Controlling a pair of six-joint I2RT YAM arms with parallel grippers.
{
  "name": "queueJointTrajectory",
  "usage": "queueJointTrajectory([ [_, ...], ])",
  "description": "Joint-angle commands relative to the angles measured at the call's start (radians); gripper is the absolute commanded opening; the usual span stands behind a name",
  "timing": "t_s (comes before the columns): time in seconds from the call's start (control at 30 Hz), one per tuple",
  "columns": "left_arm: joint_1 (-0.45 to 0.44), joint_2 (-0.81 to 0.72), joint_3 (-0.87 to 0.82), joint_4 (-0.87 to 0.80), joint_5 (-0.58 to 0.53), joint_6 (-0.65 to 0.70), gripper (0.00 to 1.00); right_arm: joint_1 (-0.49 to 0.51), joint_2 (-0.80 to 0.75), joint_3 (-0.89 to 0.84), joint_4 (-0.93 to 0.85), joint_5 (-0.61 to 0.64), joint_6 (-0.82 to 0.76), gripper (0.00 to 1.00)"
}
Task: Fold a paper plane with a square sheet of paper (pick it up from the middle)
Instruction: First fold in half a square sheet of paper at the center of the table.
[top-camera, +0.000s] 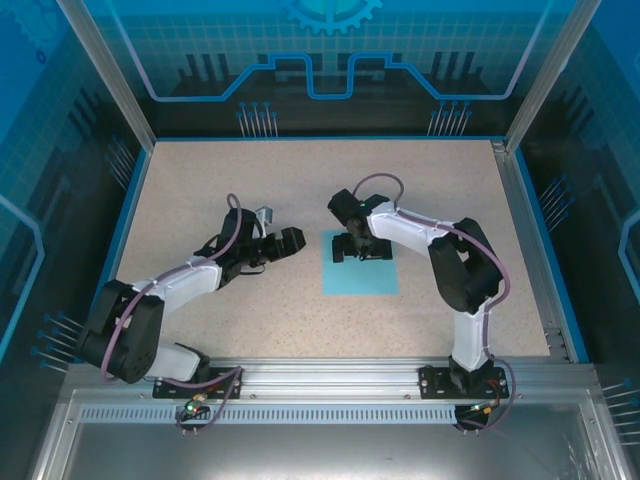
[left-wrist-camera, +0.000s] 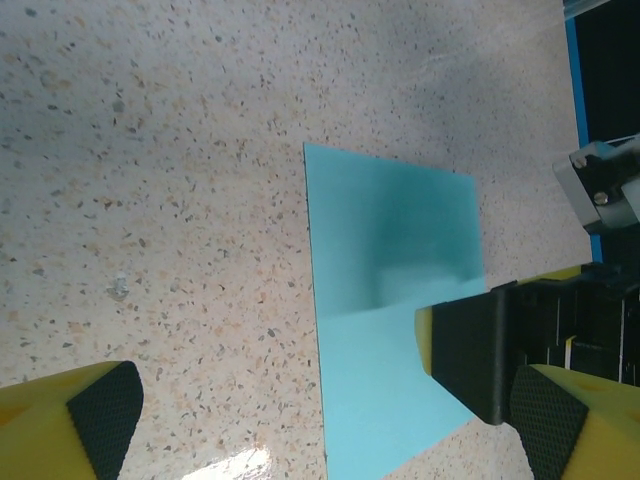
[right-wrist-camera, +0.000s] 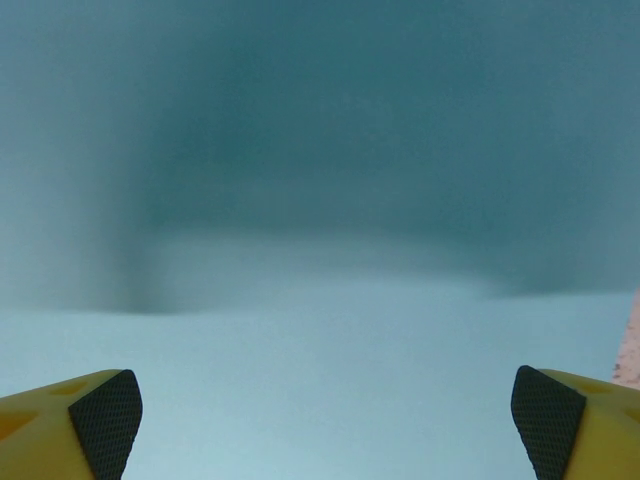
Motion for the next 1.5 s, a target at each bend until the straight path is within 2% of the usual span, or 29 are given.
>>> queueJointTrajectory([
  [0.0, 0.004, 0.024, 0.038, 0.025, 0.053, -0.016, 0.99, 0.011, 0.031, 0.042, -0.056, -0.005, 0.036, 0.99],
  [0.43, 0.005, 0.057, 0.06, 0.012, 0.062, -0.01, 0.99, 0.008, 0.123, 0.114, -0.097, -0.028, 0.057, 0.99],
  [0.6, 0.005, 0.059, 0.06, 0.009, 0.064, -0.009, 0.99, -0.004, 0.143, 0.087, -0.067, -0.06, 0.055, 0.99],
  [0.83, 0.005, 0.06, 0.062, 0.001, 0.061, -0.003, 0.99, 0.002, 0.178, 0.056, -0.073, -0.038, 0.055, 0.99],
  [1.23, 0.005, 0.056, 0.068, -0.007, 0.064, 0.003, 0.99, -0.013, 0.092, 0.125, -0.072, -0.054, 0.036, 0.99],
  [1.47, 0.005, 0.044, 0.062, -0.006, 0.065, 0.011, 0.99, -0.022, 0.127, 0.121, -0.072, -0.048, 0.049, 0.99],
])
